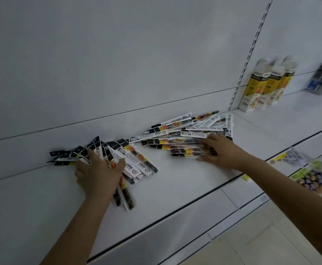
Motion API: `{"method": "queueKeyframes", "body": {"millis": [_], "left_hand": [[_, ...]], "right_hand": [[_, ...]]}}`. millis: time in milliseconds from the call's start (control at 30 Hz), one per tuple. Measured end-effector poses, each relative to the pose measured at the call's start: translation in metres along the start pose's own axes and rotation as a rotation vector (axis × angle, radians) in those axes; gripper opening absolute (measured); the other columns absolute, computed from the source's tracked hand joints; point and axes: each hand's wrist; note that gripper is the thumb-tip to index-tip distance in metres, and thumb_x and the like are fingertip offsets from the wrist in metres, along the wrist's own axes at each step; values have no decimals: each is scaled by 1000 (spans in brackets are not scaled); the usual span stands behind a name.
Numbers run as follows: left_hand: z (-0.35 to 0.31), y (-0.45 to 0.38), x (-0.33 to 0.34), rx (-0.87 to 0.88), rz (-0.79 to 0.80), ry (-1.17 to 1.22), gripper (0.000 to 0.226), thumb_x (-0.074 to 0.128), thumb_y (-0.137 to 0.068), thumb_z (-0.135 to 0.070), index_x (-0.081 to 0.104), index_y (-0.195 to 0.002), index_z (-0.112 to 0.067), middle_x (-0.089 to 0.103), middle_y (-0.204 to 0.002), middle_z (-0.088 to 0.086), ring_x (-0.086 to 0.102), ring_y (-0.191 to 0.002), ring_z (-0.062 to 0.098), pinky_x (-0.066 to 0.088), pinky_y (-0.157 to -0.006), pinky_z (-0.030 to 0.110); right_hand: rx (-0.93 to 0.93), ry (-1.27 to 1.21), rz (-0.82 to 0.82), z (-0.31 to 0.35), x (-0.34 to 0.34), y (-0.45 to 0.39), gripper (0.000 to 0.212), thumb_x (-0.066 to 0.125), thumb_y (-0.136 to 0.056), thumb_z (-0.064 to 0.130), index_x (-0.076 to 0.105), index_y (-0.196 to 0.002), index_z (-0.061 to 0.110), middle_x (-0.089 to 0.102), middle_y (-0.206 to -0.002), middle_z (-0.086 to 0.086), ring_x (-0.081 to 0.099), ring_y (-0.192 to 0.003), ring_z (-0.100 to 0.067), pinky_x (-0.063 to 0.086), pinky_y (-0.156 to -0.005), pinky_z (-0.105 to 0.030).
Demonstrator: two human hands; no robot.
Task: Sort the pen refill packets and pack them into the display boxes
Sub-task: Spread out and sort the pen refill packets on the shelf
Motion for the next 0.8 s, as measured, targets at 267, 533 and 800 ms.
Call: {"method": "queueKeyframes", "body": {"millis": [267,533,800], "left_hand": [[3,7,1,23,-25,30,106,66,-81,-60,7,-157,-15,-6,-160,26,3,-147,44,13,-117,54],[8,14,0,60,-72,28,103,63,-82,-62,10,-156,-14,3,-162,21,8,-147,40,16,-117,50],[7,3,-11,4,-30,236,102,66,-84,-55,7,-156,-15,3,-162,18,3,-149,35,10,-119,49]], "right_hand": [[-58,114,102,36,-15,-11,32,61,-87,44,57,-108,21,62,-89,4,61,-83,-15,45,-63,-24],[-88,91,273,41,-58,-12,23,63,-85,29,59,-105,19,60,-95,1,58,-85,-16,48,-72,-30],[-226,-30,110,128,-44,-76,19,59,-91,30,45,-103,23,52,-81,5,54,-79,-22,40,-65,-32]]}}
Point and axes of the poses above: each hand's wrist, its own y-axis away from the middle knuckle, its own x-axis out of the palm, z = x × y
